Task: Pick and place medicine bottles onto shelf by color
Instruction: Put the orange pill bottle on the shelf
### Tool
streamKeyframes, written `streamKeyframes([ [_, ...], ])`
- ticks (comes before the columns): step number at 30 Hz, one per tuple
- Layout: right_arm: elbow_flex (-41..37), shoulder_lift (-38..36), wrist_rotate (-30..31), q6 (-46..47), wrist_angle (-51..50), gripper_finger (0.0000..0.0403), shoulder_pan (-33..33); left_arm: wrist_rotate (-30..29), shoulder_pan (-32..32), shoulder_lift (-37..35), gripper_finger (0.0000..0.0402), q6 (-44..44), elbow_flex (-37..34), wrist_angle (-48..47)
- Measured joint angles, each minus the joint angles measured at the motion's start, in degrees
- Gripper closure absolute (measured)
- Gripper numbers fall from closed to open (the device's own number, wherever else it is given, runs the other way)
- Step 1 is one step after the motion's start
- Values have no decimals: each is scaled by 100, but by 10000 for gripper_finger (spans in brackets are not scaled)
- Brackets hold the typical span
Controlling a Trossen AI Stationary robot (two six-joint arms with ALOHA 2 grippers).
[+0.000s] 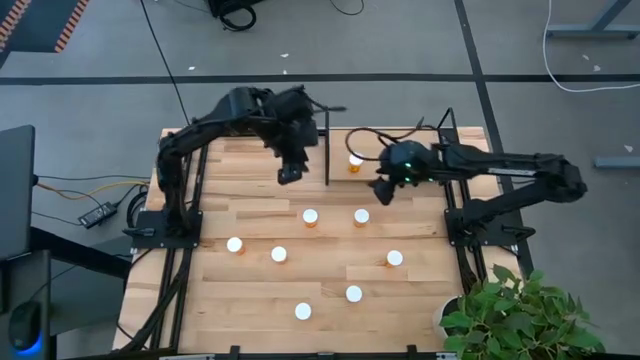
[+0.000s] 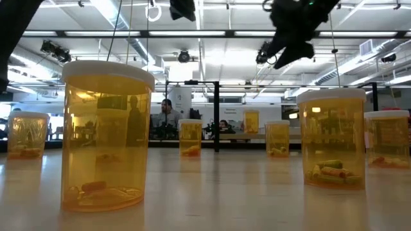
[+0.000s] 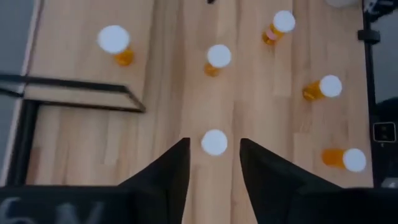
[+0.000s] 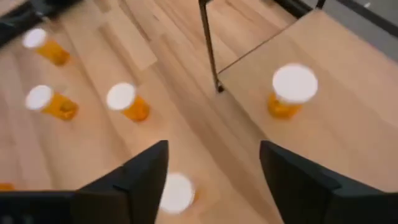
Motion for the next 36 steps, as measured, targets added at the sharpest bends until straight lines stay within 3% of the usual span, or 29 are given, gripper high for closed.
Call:
streamKeyframes([
  [4, 753, 696, 7, -388, -305, 103, -406, -14, 400, -326, 275, 44, -222, -1],
  [7, 1345, 1188, 10, -496, -633, 89, -750, -12, 672, -703, 286, 9, -767, 372],
  [13, 2121, 2055, -525, -696, -1478, 83, -1398, -12, 994, -1901, 304, -408, -2954, 2127],
  [18, 2246, 2497, -633, -1843, -1613, 83, -1503, -5, 1001, -2866, 312, -1137, -4897, 3833],
  [22, 2246, 2684, -633, -2791, -1599, 83, -1464, -12, 887, -3429, 315, -1851, -5961, 4823],
  [29, 2246, 3036, -633, -3724, -1267, 83, -1483, -206, 598, -3937, 311, -2319, -6942, 5439],
  [36, 2246, 3350, -626, -3677, -1257, 72, -1489, -229, 458, -3990, 319, -2376, -7133, 5552],
])
